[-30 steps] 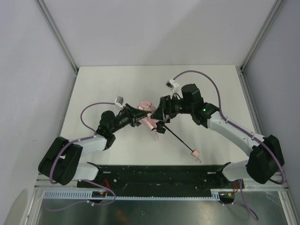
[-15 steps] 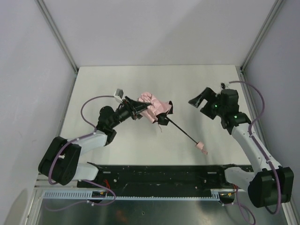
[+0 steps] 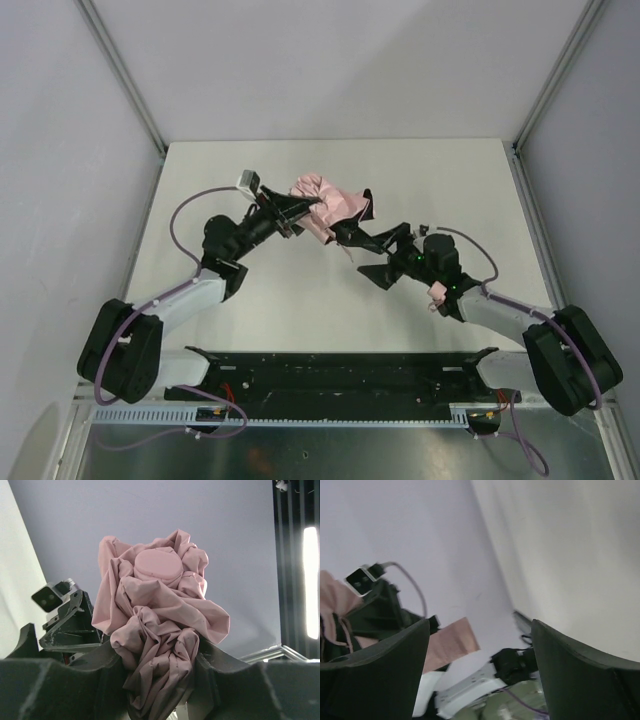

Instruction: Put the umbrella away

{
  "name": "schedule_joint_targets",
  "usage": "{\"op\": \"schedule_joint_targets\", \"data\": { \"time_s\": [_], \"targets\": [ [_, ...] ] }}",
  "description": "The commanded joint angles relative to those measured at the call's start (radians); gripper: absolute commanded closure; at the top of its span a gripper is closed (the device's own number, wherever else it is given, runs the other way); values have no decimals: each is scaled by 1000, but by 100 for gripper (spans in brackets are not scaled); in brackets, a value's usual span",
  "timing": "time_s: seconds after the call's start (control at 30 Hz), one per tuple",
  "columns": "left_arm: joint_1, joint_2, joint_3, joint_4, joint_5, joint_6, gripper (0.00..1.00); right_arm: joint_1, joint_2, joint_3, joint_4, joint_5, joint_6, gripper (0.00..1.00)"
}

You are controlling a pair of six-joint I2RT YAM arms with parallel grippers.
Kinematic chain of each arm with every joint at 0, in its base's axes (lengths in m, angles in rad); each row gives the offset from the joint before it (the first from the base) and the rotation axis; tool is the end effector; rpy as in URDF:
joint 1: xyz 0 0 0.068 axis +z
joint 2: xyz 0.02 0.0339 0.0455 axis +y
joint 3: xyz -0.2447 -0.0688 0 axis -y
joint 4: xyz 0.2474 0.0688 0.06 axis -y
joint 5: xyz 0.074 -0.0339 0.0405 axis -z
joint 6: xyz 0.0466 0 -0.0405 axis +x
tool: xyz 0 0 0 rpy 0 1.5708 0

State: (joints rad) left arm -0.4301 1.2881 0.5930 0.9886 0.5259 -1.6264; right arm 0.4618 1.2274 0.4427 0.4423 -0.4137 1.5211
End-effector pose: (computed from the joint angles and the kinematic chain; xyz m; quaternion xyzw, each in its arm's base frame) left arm 0.2535 -0.1420 0.2692 -0.1517 0.5932 -0.7440 0.2676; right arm 0.2289 0.1348 0.1724 0.3019 0.7500 0.5639 0.1683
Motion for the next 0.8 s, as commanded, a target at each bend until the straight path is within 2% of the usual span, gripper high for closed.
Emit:
{"op": "schedule_joint_targets", "data": {
  "time_s": [0.0, 0.23, 0.47, 0.63, 0.67, 0.73, 0.77],
  "targets": [
    [-6, -51, 61, 91, -28, -45, 100, 97, 32, -33, 345, 119, 336, 15],
    [-15, -49, 80, 91, -37, -59, 100, 216, 94, -62, 521, 226, 536, 19],
    [-23, -61, 62, 91, -32, -66, 100, 242, 107, -74, 570, 290, 580, 29],
    [-25, -69, 44, 91, -27, -69, 100, 236, 94, -88, 590, 313, 583, 54],
    [-27, -70, 41, 91, -23, -70, 100, 233, 88, -93, 592, 318, 576, 61],
    [-27, -70, 33, 90, -11, -71, 100, 210, 75, -108, 603, 317, 539, 87],
    [-27, -69, 27, 90, 0, -74, 100, 186, 69, -114, 609, 302, 494, 93]
  ]
}}
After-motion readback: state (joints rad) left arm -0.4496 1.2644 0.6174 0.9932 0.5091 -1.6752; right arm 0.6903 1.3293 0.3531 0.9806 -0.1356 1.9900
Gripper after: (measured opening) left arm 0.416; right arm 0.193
